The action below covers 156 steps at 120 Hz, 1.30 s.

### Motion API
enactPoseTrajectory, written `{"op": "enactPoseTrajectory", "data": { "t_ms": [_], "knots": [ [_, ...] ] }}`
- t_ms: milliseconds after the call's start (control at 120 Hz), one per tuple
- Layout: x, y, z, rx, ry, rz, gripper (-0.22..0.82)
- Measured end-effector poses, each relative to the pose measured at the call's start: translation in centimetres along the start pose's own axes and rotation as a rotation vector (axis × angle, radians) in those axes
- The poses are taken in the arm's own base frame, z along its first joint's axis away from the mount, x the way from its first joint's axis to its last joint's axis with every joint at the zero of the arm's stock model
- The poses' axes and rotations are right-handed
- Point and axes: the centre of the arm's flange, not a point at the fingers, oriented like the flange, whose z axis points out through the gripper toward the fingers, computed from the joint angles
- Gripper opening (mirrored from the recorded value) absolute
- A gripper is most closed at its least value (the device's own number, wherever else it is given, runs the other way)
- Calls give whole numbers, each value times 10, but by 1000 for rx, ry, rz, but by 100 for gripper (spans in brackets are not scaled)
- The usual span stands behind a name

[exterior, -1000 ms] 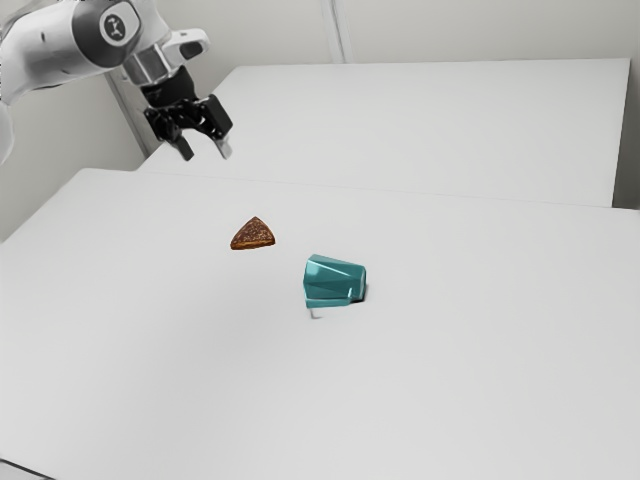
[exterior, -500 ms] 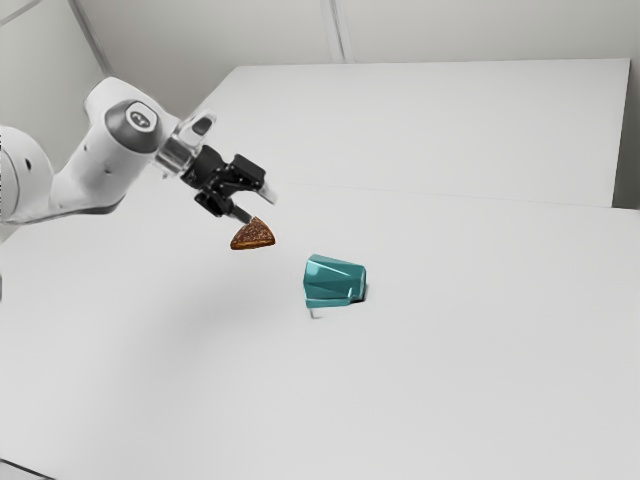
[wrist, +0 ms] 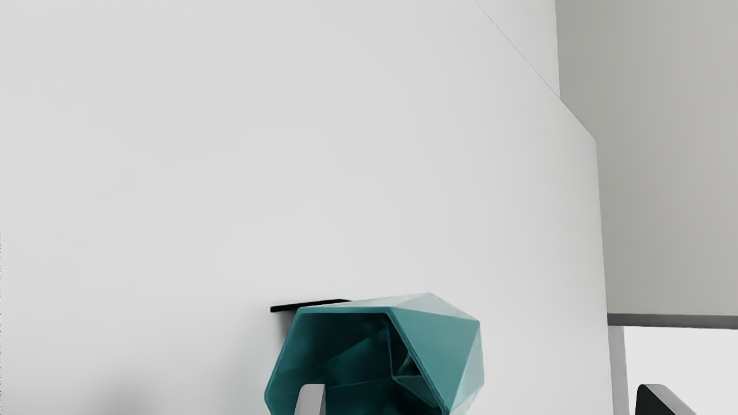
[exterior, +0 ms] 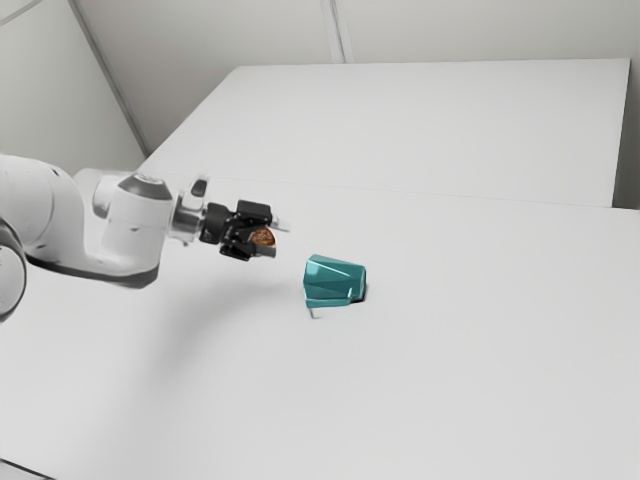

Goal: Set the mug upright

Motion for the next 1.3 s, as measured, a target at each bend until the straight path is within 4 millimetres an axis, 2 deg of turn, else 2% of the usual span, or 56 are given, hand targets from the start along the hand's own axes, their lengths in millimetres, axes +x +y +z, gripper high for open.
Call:
{"op": "enactPoseTrajectory", "data": {
  "t_ms": [133, 350, 700, 1050, 1300],
  "knots": [
    [-2, -8, 5, -6, 5, 39, 59],
    [-20, -24, 16, -6, -25, 31, 59],
    [-23, -14, 28, -79, -31, 68, 59],
    [-33, -18, 50, -168, -49, 99, 58],
    [-38, -10, 64, -193, -67, 142, 58]
  ]
}}
